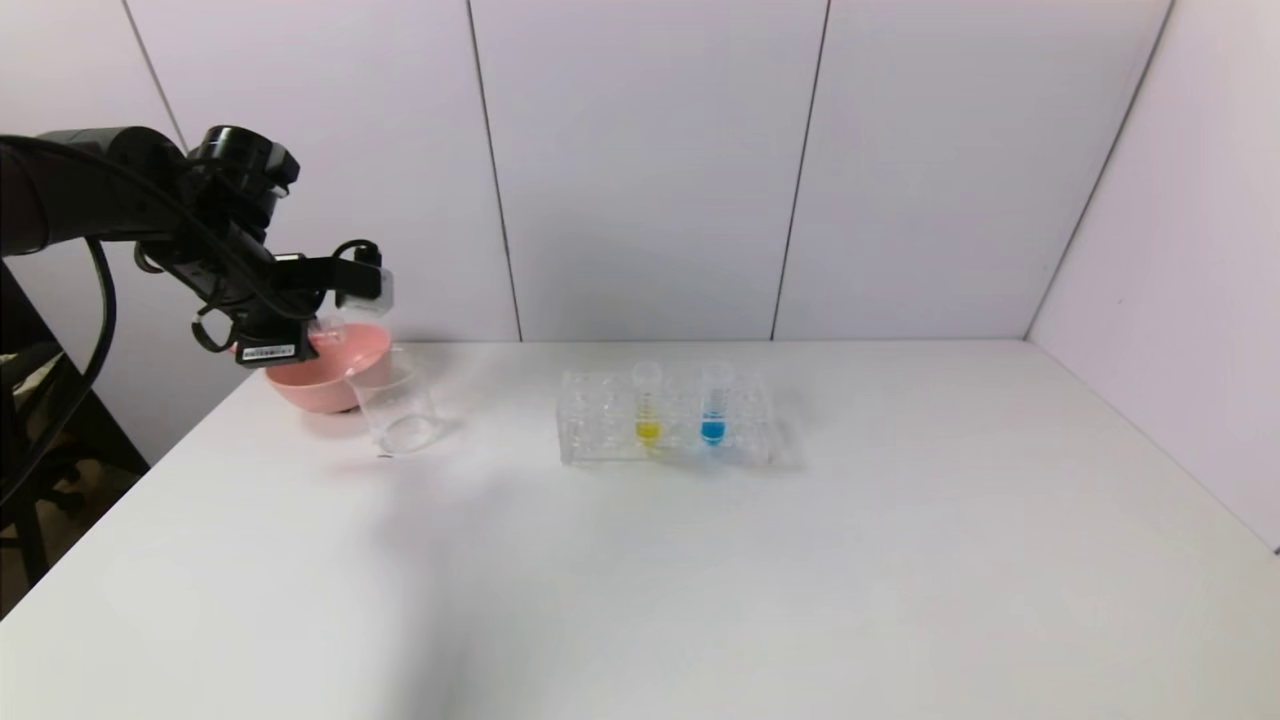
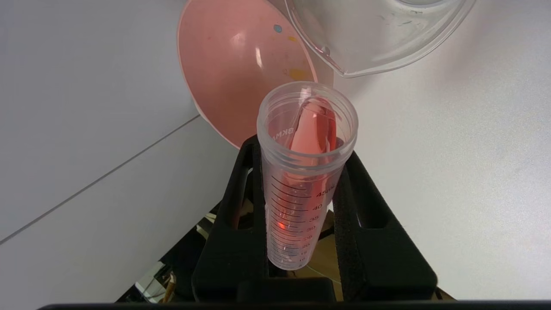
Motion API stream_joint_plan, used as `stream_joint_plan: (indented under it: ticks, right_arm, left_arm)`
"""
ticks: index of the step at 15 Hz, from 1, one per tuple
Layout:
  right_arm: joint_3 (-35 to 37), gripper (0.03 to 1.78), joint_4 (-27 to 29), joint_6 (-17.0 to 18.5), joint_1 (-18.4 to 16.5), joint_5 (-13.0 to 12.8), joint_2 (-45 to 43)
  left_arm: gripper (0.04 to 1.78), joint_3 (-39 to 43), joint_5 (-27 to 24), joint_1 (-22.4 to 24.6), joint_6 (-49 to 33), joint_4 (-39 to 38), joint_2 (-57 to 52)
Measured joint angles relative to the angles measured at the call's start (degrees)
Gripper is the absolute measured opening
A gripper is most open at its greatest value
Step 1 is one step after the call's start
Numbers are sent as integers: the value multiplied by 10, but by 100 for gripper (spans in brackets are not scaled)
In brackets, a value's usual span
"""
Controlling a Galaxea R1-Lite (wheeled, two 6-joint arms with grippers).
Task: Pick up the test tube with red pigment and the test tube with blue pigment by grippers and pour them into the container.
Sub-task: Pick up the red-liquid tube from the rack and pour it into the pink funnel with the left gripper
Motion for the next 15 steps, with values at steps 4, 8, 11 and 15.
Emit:
stream_joint_plan:
  ticks: [4, 8, 11, 15]
  right_arm:
    - [0, 177, 0, 0, 0, 0, 0]
    - [0, 177, 0, 0, 0, 0, 0]
    - [0, 177, 0, 0, 0, 0, 0]
    - [0, 177, 0, 0, 0, 0, 0]
  left_arm:
    - [45, 0, 19, -6, 1, -3, 1]
    - [45, 0, 30, -11, 1, -5, 3]
    - [45, 0, 50, -16, 2, -6, 5]
    - [45, 0, 56, -19, 2, -6, 5]
